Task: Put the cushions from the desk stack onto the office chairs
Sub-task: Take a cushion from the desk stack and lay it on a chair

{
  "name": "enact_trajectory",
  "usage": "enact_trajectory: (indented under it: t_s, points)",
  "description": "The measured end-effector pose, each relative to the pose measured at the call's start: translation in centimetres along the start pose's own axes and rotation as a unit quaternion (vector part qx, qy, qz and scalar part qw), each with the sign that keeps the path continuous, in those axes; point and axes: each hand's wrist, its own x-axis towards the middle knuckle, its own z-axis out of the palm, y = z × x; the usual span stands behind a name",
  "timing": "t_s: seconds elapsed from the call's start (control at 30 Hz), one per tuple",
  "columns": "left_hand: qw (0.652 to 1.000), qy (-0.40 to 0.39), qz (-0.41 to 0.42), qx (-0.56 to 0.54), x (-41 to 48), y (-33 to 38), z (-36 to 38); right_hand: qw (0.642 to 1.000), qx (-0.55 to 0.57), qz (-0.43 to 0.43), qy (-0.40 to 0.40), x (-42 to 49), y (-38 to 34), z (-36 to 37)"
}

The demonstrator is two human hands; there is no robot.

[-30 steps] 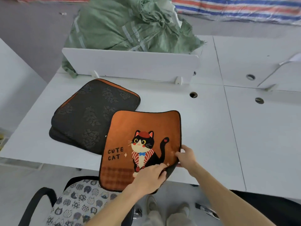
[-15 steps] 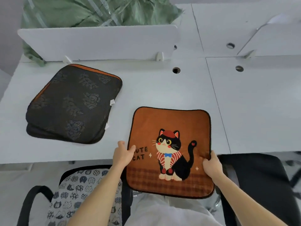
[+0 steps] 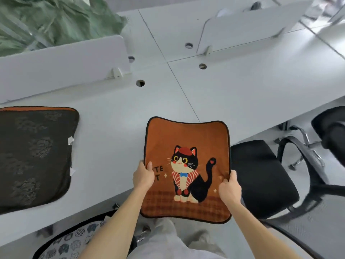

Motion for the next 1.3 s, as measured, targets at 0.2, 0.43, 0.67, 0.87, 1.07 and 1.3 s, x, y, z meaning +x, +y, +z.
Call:
enact_trajectory:
  t_s: [0.2,0.43,0.67,0.87,1.07,1.3]
  points:
    - [0.997,-0.001,0.063,0.037,-3.7,6.5,5.1,0.993,0.083,-0.003,0.082,0.3,4.4,-8.4]
    - [0.988,0.016,0.130,0.081,-12.7,13.4,11.7,0.985,0.104,-0.050,0.131,0.7,12.1,-21.4]
    - [0.986,-0.014,0.136,0.099,-21.0,18.0,18.9,0.989,0.053,-0.053,0.125,1.7,19.5,-31.7]
    - [0.981,-0.035,0.126,0.145,-23.9,19.8,24.0,0.995,0.006,-0.034,0.093,4.6,23.4,-35.5]
    - [0.984,-0.112,0.048,0.128,-21.5,19.9,27.3,0.996,-0.070,-0.037,0.038,10.0,23.9,-37.1]
    - [0.976,-0.178,-0.022,0.125,-18.5,20.3,31.4,0.974,-0.214,0.008,-0.071,16.8,24.7,-37.7]
